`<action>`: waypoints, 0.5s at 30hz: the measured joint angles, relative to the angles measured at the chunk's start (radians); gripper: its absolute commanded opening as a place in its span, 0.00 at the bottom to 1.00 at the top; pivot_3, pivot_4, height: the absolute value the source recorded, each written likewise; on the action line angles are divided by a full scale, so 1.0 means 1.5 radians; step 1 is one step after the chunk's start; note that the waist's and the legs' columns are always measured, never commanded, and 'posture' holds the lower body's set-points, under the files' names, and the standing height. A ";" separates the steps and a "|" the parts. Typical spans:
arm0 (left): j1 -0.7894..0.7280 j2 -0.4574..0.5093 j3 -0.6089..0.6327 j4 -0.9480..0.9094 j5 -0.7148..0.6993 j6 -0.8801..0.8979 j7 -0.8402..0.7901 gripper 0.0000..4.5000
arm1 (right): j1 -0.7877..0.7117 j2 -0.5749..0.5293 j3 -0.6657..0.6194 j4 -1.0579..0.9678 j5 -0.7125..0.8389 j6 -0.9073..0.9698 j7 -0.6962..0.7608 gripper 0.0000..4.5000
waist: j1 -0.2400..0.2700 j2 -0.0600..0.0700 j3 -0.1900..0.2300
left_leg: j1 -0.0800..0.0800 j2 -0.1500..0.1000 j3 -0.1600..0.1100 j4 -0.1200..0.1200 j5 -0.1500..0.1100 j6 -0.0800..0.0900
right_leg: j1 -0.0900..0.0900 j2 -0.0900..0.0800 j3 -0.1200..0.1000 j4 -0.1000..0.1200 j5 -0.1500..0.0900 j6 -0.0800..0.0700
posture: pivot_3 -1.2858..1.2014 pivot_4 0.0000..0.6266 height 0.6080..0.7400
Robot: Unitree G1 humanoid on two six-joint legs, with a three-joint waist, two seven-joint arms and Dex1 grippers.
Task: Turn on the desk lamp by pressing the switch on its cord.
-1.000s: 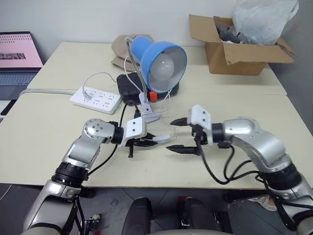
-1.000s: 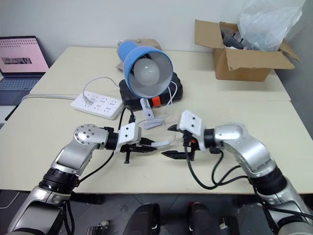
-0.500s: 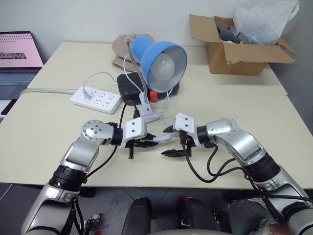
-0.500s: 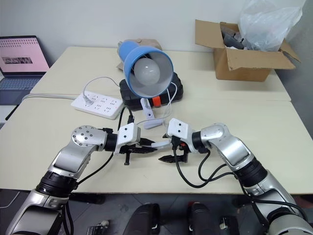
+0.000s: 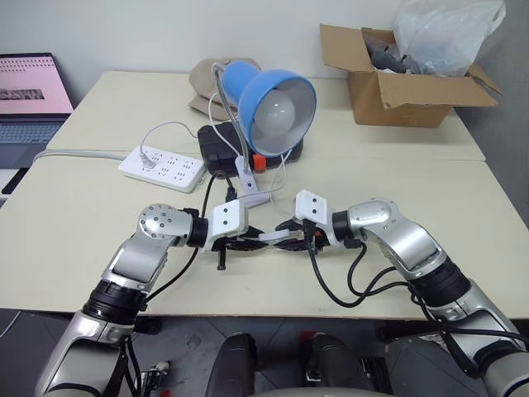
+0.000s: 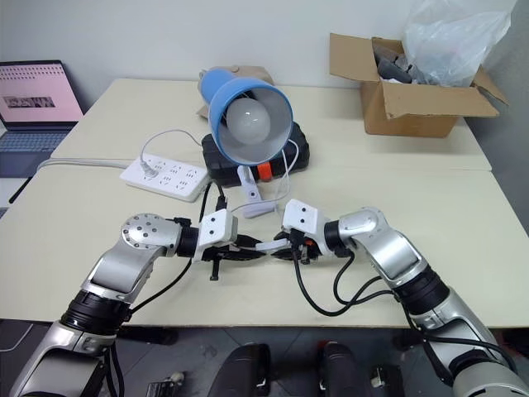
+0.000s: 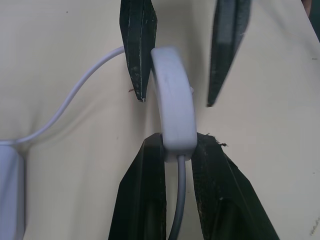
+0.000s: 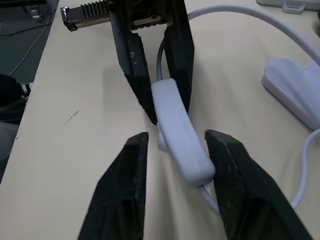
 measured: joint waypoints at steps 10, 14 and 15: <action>0.000 0.007 -0.001 0.002 0.004 -0.017 -0.011 0.09 | -0.004 0.000 0.003 0.013 -0.023 -0.034 0.043 0.15 | 0.000 0.000 0.000 | 0.000 0.000 0.000 0.000 0.000 0.000 | 0.000 0.000 0.000 0.000 0.000 0.000 | 0.52 0.24 1.00; 0.000 0.007 -0.002 0.002 0.004 -0.017 -0.012 0.09 | -0.004 0.002 0.002 0.018 -0.027 -0.041 0.052 0.14 | 0.000 0.000 0.000 | 0.000 0.000 0.000 0.000 0.000 0.000 | 0.000 0.000 0.000 0.000 0.000 0.000 | 0.52 0.24 1.00; 0.000 0.007 -0.002 0.002 0.004 -0.017 -0.012 0.09 | -0.004 0.004 0.002 0.018 -0.030 -0.042 0.054 0.14 | 0.000 0.000 0.000 | 0.000 0.000 0.000 0.000 0.000 0.000 | 0.000 0.000 0.000 0.000 0.000 0.000 | 0.52 0.24 1.00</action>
